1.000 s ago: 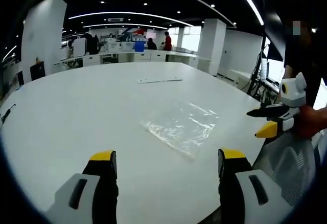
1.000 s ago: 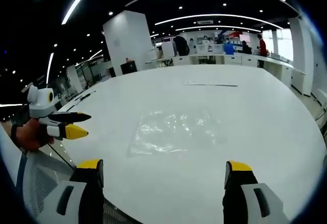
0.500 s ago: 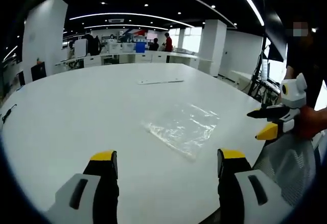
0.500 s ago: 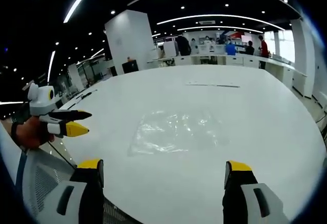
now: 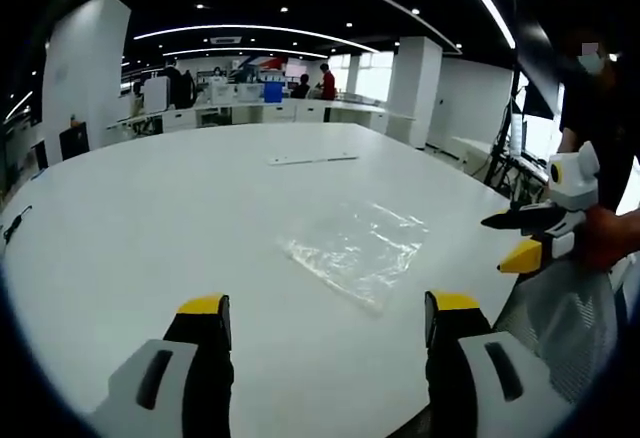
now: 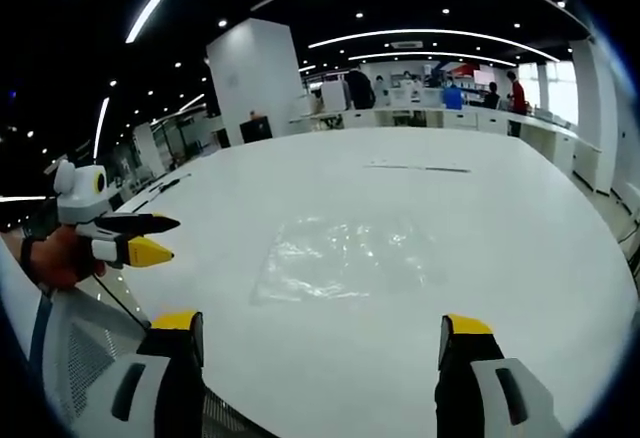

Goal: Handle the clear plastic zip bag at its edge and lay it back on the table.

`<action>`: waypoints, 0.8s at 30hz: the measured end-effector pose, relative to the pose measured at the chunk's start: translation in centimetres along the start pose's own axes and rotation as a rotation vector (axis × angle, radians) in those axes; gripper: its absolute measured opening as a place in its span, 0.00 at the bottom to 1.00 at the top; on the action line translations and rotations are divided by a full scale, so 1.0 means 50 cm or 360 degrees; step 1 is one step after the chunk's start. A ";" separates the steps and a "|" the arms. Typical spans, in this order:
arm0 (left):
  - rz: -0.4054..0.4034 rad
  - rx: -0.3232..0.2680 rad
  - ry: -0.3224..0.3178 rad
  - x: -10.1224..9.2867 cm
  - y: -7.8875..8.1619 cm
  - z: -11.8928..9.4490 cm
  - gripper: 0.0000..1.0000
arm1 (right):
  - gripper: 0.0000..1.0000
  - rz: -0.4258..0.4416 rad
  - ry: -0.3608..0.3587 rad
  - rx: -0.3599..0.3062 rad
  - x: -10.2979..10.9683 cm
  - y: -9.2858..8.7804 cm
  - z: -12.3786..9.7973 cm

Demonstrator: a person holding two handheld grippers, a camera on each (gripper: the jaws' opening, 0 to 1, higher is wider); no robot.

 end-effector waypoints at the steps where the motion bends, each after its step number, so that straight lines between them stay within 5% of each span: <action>1: 0.0000 -0.0001 0.0001 0.000 0.000 0.000 0.79 | 0.98 -0.0003 0.0001 0.0003 -0.001 -0.001 0.001; 24: 0.0025 -0.0007 0.0008 0.006 0.008 -0.020 0.78 | 0.96 -0.0128 0.0107 0.0073 0.035 0.011 0.042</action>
Point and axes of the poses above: the point that each gripper's makers call its tool centre point, and the gripper's own axes: z roughly forward along the fingers, x roughly to its left, y roughly out of its top, the point moved 9 cm from there along -z, roughly backward along the fingers, and after that the axes turned 2 degrees about x, right-handed, at the moved point
